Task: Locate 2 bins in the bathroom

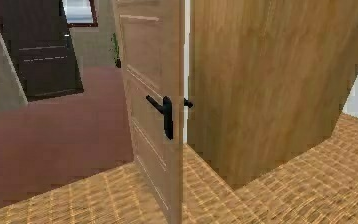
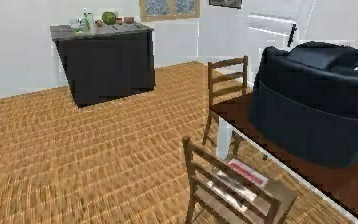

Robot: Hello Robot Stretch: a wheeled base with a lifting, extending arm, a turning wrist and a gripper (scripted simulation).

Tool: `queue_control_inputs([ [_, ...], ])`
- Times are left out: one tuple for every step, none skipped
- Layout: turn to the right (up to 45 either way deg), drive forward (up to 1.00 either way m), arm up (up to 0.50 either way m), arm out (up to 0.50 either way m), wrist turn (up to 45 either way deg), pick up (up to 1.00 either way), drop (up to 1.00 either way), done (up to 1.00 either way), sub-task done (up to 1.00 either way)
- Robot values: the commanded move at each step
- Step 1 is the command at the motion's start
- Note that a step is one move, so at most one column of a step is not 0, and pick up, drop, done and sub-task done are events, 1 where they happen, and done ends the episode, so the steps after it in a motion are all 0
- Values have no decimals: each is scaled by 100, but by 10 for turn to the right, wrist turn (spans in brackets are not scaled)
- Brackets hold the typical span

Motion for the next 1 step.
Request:
queue_control_inputs([
  [-450, 0, 0, 0, 0, 0, 0, 0, 0],
])
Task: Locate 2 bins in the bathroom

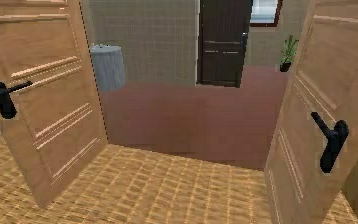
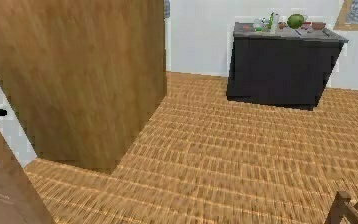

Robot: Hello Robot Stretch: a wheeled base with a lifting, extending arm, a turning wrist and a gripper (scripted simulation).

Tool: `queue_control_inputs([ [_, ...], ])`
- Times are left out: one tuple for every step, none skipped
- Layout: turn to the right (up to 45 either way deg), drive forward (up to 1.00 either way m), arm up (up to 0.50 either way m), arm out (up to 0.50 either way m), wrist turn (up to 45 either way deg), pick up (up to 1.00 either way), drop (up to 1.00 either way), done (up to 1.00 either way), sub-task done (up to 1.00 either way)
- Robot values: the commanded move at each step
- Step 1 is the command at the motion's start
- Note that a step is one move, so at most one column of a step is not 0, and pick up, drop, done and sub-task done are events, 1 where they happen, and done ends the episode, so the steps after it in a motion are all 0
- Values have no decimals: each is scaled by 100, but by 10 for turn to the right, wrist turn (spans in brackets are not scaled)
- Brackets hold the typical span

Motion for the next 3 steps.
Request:
queue_control_inputs([
  [-30, 0, 0, 0, 0, 0, 0, 0, 0],
  [0, 45, 0, 0, 0, 0, 0, 0, 0],
  [120, 0, 0, 0, 0, 0, 0, 0, 0],
])
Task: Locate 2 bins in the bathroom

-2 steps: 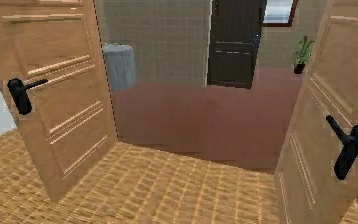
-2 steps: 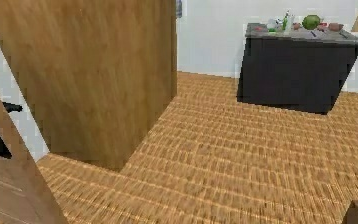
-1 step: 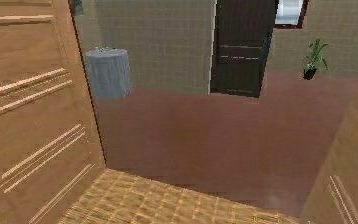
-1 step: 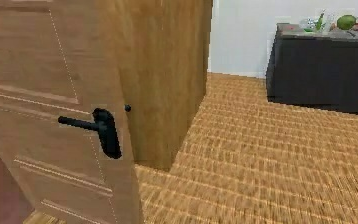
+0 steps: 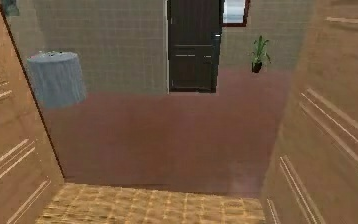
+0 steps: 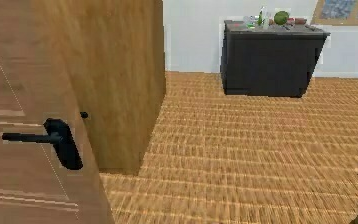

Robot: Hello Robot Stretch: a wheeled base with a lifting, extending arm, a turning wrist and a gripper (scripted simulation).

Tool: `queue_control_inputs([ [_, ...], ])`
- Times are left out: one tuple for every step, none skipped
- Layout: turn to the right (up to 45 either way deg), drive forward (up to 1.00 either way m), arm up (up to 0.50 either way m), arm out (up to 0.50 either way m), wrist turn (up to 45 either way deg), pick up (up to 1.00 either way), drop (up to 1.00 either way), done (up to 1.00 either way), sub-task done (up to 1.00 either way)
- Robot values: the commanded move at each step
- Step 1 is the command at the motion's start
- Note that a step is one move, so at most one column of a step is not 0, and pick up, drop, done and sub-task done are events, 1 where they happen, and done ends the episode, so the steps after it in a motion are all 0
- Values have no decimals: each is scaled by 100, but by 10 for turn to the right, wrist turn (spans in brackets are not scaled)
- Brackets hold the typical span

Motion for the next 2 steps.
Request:
queue_control_inputs([
  [0, 100, 0, 0, 0, 0, 0, 0, 0],
  [60, 0, 0, 0, 0, 0, 0, 0, 0],
])
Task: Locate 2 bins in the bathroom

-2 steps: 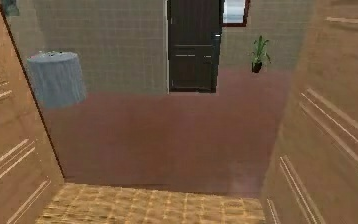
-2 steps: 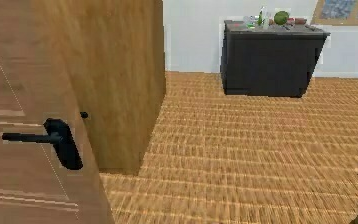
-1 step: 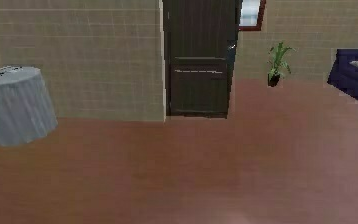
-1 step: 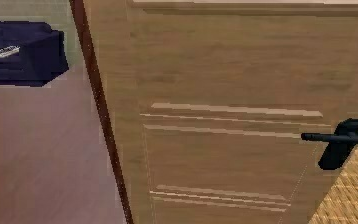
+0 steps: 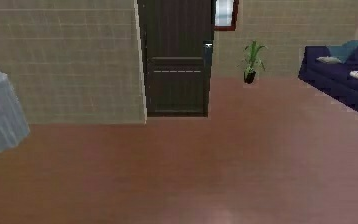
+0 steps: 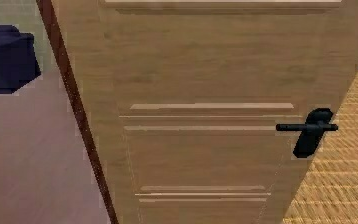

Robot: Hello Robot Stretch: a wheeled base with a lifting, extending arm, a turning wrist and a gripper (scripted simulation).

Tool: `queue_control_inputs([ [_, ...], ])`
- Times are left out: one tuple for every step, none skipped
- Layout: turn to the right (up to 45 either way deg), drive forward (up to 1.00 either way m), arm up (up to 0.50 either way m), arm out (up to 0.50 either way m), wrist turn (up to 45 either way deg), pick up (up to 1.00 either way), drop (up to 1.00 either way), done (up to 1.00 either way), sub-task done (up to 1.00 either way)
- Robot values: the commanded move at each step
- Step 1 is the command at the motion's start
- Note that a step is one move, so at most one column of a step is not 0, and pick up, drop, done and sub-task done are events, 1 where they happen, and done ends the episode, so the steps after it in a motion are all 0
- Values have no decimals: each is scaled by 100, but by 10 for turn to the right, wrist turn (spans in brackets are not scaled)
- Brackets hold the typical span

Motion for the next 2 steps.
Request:
queue_control_inputs([
  [0, 55, 0, 0, 0, 0, 0, 0, 0],
  [300, 0, 0, 0, 0, 0, 0, 0, 0],
])
